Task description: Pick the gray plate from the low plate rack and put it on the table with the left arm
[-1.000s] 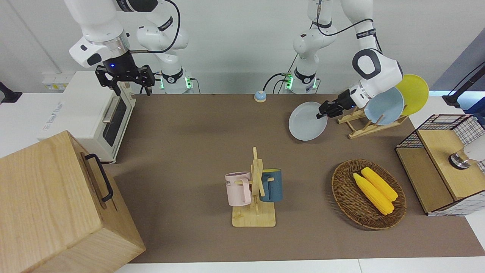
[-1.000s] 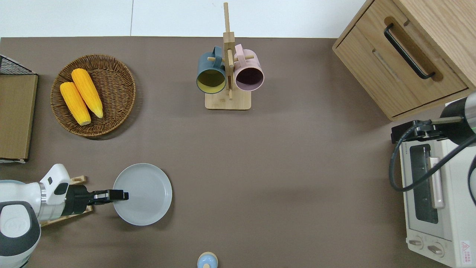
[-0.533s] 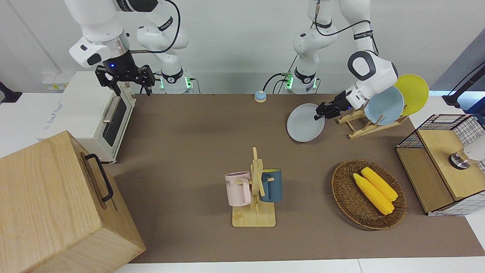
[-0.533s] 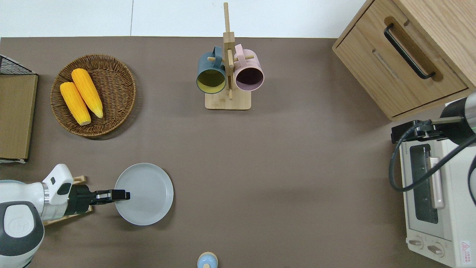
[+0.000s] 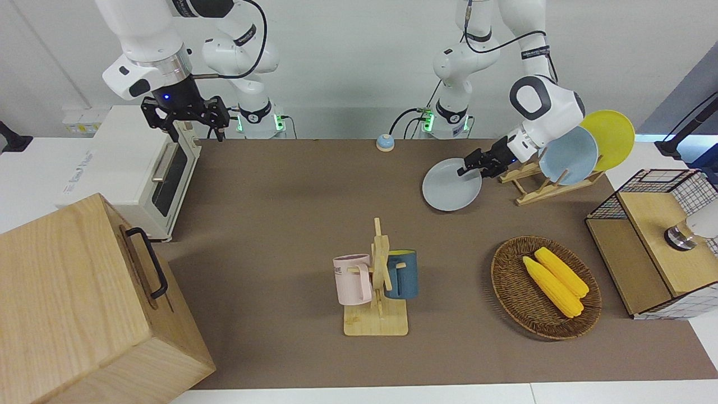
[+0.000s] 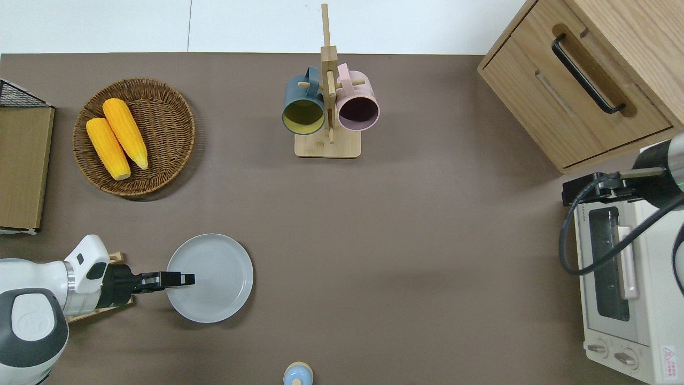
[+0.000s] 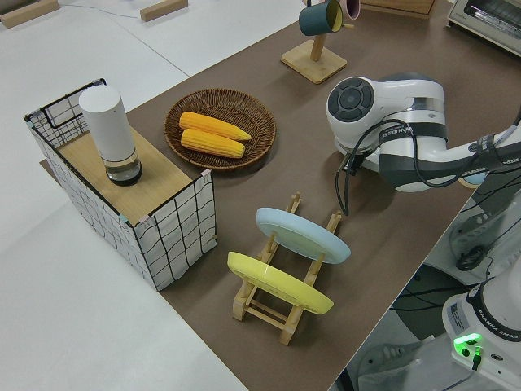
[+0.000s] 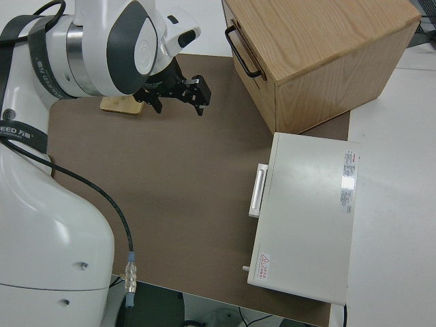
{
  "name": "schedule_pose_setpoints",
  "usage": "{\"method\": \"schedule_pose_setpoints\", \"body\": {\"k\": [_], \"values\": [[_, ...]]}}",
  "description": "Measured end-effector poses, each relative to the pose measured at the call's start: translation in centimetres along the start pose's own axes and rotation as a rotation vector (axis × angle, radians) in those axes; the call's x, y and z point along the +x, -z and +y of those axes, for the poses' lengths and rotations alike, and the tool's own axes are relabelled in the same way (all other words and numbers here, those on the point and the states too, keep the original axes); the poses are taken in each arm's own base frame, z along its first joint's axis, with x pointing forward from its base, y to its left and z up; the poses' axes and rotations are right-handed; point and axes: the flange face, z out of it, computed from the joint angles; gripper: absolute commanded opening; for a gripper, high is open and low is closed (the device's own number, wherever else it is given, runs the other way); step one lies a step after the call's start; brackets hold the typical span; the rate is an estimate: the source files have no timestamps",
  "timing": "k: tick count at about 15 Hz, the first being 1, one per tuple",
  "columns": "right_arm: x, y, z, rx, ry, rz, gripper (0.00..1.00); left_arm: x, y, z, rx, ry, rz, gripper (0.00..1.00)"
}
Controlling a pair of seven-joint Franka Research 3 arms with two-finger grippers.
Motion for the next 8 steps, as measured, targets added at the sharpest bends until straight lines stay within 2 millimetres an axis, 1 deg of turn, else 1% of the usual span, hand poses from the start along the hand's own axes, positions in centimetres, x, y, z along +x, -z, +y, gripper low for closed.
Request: {"method": "schedule_pose_setpoints", "body": {"k": [3, 8], "values": [[0.0, 0.0, 0.0, 0.000, 0.000, 0.000, 0.983, 0.4, 0.6, 0.2, 0.033, -0.027, -0.001, 1.00], [0.0, 0.0, 0.0, 0.000, 0.000, 0.000, 0.983, 1.5, 2.3, 1.2, 0.063, -0.057, 0.025, 1.00]]}}
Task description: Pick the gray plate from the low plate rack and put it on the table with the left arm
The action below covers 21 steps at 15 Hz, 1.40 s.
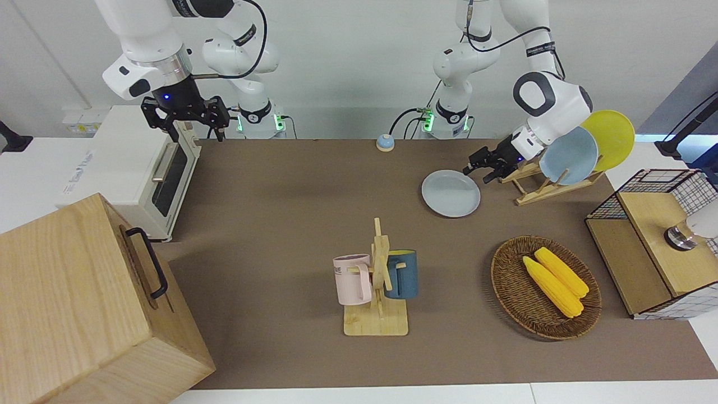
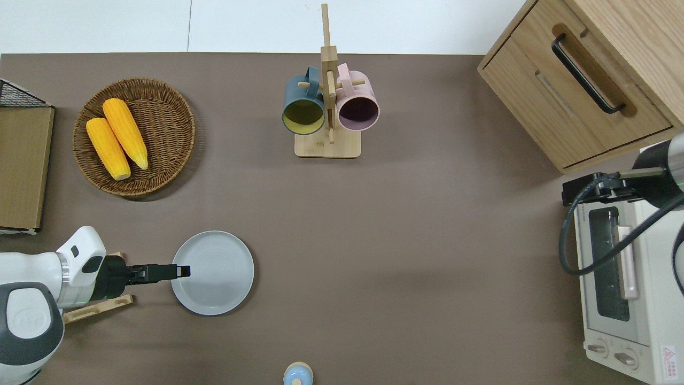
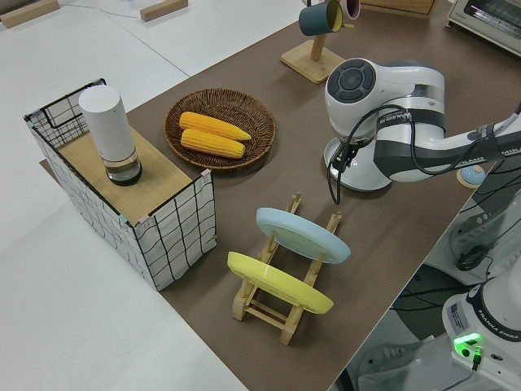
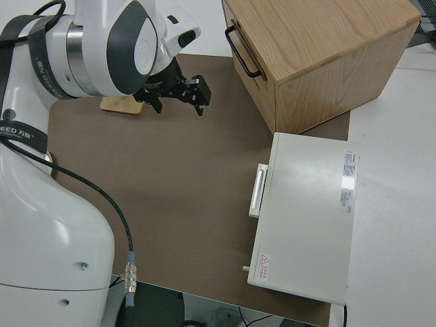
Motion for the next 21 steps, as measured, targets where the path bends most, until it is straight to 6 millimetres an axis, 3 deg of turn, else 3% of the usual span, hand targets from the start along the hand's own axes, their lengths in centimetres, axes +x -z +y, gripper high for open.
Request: {"method": "schedule_pose_setpoints", "body": {"k": [6, 13, 21], "values": [[0.0, 0.0, 0.0, 0.000, 0.000, 0.000, 0.983, 1.5, 2.5, 1.1, 0.127, -0.006, -0.003, 1.00], [0.0, 0.0, 0.0, 0.000, 0.000, 0.000, 0.983, 4.3, 7.5, 8.2, 0.354, 0.004, -0.025, 1.00], [0.0, 0.0, 0.0, 0.000, 0.000, 0.000, 0.983, 5.3, 14.2, 12.5, 0.451, -0.006, 0.001, 1.00]]}}
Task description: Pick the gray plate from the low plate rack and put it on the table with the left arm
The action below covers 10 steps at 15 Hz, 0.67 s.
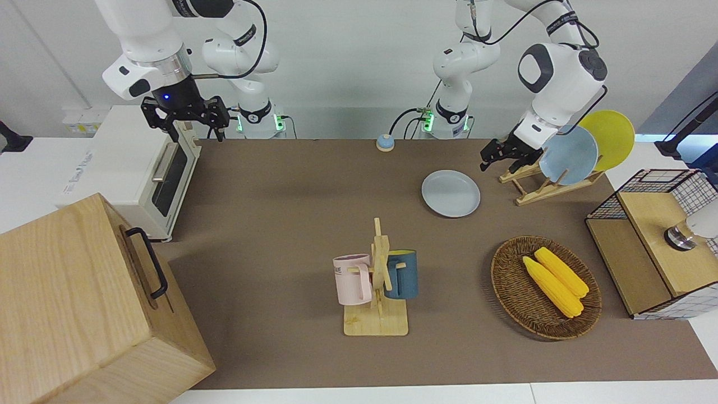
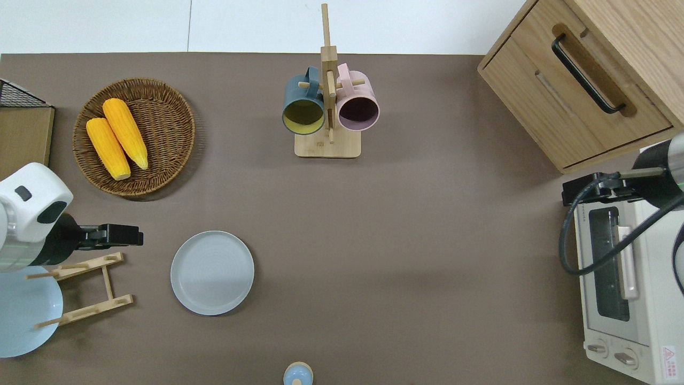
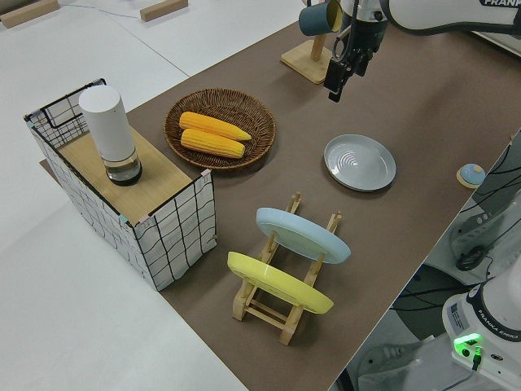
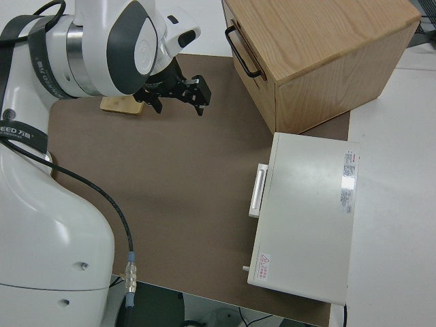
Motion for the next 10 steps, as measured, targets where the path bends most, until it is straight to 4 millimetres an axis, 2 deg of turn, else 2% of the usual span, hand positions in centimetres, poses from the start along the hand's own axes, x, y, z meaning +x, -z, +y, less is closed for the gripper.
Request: {"method": "schedule_pose_setpoints", "body": {"k": [3, 10], "values": [[0.0, 0.0, 0.0, 0.000, 0.000, 0.000, 0.983, 0.0, 1.5, 0.1, 0.015, -0.005, 0.004, 1.00], [0.0, 0.0, 0.0, 0.000, 0.000, 0.000, 0.983, 0.1, 2.2, -0.2, 0.044, -0.006, 0.014, 1.00]]}}
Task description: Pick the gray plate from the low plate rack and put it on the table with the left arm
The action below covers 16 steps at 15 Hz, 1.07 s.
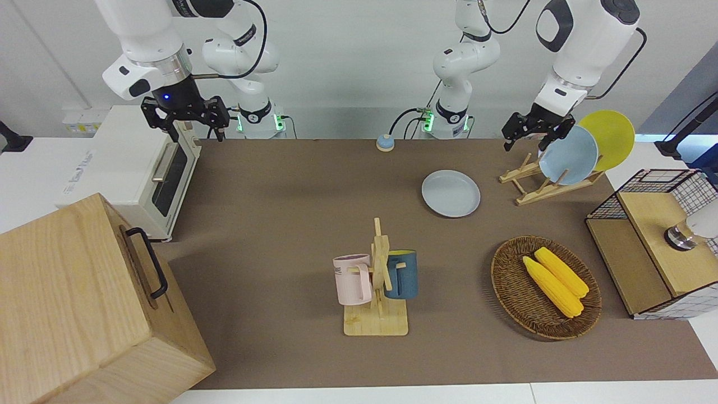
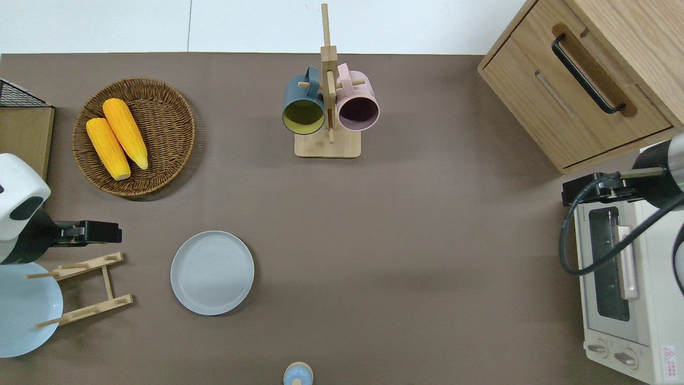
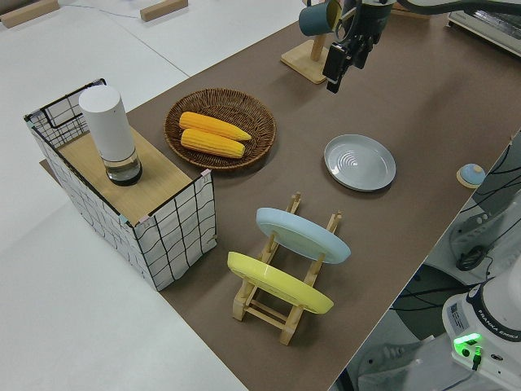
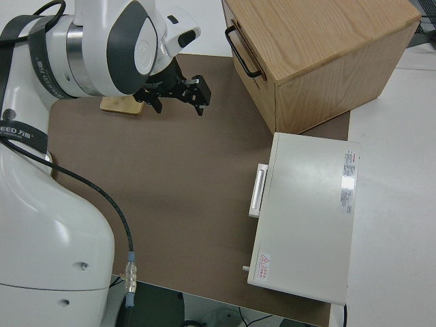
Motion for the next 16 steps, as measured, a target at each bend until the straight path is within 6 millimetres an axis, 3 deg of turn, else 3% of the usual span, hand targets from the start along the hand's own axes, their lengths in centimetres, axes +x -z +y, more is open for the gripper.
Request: {"method": "schedule_pose_setpoints", "body": {"k": [7, 12, 16], "values": [[0.0, 0.0, 0.0, 0.000, 0.000, 0.000, 0.983, 0.2, -0.3, -0.5, 0.004, 0.005, -0.008, 1.00], [0.0, 0.0, 0.0, 0.000, 0.000, 0.000, 0.983, 0.3, -0.8, 1.0, -0.005, -0.013, -0.019, 1.00], [0.0, 0.0, 0.0, 0.000, 0.000, 0.000, 0.983, 0.4, -0.9, 0.8, -0.008, -0.022, -0.024, 1.00]]}}
